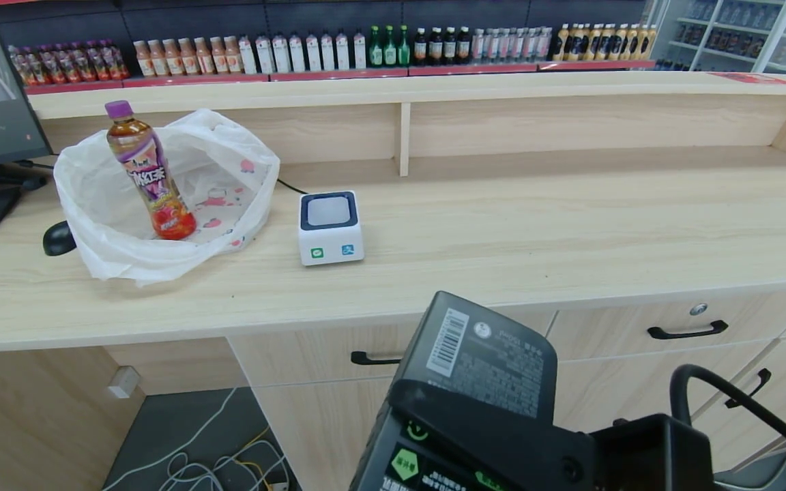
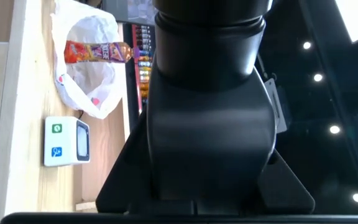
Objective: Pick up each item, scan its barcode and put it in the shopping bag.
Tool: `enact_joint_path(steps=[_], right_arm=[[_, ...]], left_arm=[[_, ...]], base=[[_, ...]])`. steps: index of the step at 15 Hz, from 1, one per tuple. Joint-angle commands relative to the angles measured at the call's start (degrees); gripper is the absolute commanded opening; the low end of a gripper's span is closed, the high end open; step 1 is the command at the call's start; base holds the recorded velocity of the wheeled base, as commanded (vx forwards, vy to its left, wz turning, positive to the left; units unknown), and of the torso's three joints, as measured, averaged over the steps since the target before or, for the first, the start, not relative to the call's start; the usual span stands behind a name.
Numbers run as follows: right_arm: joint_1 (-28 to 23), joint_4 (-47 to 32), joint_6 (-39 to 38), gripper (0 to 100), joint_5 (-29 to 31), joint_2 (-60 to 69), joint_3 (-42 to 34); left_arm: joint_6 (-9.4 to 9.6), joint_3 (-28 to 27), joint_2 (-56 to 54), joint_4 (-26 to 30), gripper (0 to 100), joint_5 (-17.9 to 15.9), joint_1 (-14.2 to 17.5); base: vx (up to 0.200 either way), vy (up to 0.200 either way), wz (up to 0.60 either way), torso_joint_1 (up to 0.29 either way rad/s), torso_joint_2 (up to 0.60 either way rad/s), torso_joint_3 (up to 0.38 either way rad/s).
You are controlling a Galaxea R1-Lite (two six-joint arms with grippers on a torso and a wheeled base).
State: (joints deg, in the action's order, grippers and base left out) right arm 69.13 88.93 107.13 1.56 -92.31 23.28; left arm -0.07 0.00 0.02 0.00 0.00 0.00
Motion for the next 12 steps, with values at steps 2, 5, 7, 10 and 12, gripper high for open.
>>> enact_joint_path(steps=[2, 5, 7, 10, 12], right_arm=[[0.8, 0.2, 0.0, 0, 0.0, -1.1, 0.6], [1.4, 1.1, 0.0, 0, 0.0, -1.0, -0.3], [1.9, 1.1, 0.0, 0, 0.1, -1.0, -0.7], [1.9, 1.1, 0.0, 0, 0.1, -0.6, -1.0], [1.9, 1.1, 0.0, 0, 0.1, -0.2, -1.6]], left_arm=[[-0.01, 0.0, 0.0, 0.0, 100, 0.0, 0.0], [-0.01, 0.0, 0.0, 0.0, 100, 0.0, 0.0], [-0.01, 0.0, 0.0, 0.0, 100, 0.0, 0.0], [-0.01, 0.0, 0.0, 0.0, 100, 0.0, 0.0], [-0.01, 0.0, 0.0, 0.0, 100, 0.0, 0.0]], base=[[0.000, 0.000, 0.00, 0.000, 0.00, 0.000], [0.000, 0.000, 0.00, 0.000, 0.00, 0.000], [0.000, 0.000, 0.00, 0.000, 0.00, 0.000], [0.000, 0.000, 0.00, 0.000, 0.00, 0.000], [0.000, 0.000, 0.00, 0.000, 0.00, 0.000]])
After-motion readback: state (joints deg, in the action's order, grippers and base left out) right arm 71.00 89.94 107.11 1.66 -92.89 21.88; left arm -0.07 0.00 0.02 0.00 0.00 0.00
